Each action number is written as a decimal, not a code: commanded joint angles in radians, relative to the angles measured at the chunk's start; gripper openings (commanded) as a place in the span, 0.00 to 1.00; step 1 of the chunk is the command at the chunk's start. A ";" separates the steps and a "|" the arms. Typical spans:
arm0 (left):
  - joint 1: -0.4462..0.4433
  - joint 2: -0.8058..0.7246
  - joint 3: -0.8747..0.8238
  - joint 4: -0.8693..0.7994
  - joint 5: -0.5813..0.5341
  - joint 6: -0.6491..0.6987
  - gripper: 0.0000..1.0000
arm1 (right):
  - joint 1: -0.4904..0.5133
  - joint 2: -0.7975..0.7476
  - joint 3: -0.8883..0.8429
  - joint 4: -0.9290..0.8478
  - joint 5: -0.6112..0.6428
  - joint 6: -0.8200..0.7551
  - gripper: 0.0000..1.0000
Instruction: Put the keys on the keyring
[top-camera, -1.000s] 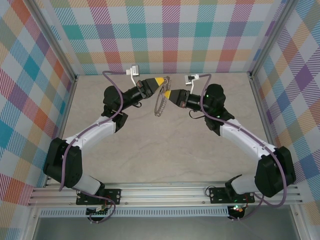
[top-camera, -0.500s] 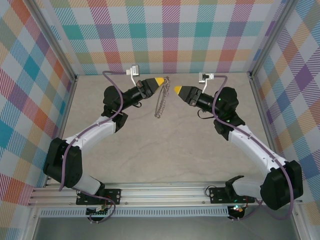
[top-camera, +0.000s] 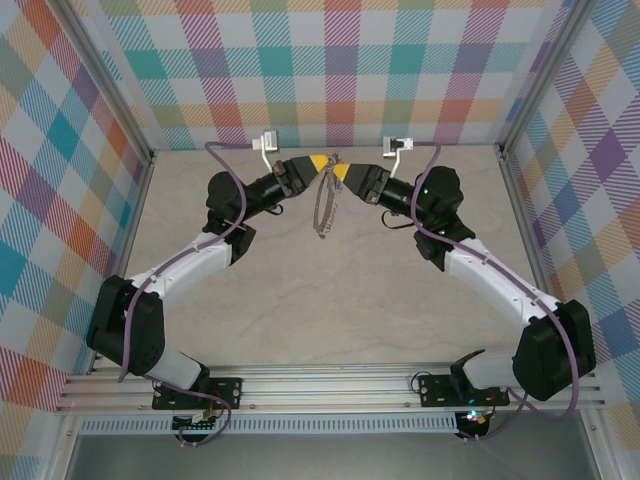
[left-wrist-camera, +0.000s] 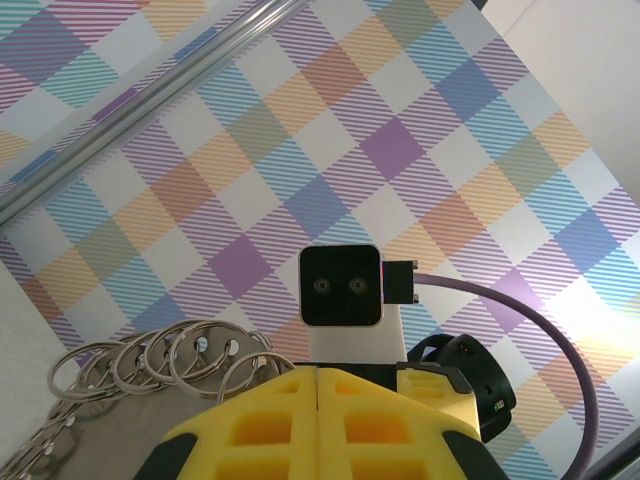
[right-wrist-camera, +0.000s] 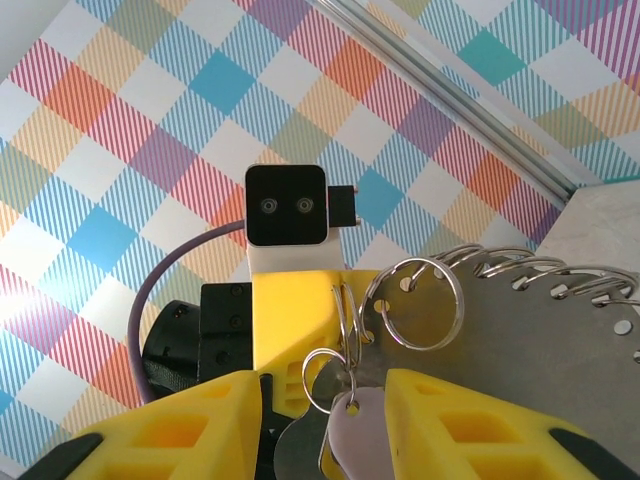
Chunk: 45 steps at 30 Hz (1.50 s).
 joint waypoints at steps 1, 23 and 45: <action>-0.013 -0.003 0.021 0.078 -0.006 -0.007 0.00 | 0.008 0.015 0.044 0.052 0.006 0.002 0.37; -0.014 -0.006 0.027 0.069 -0.001 -0.003 0.00 | 0.009 0.056 0.085 0.011 0.006 -0.026 0.00; 0.082 -0.054 0.341 -0.753 0.225 0.586 0.53 | -0.145 0.148 0.402 -0.494 -0.424 -0.298 0.00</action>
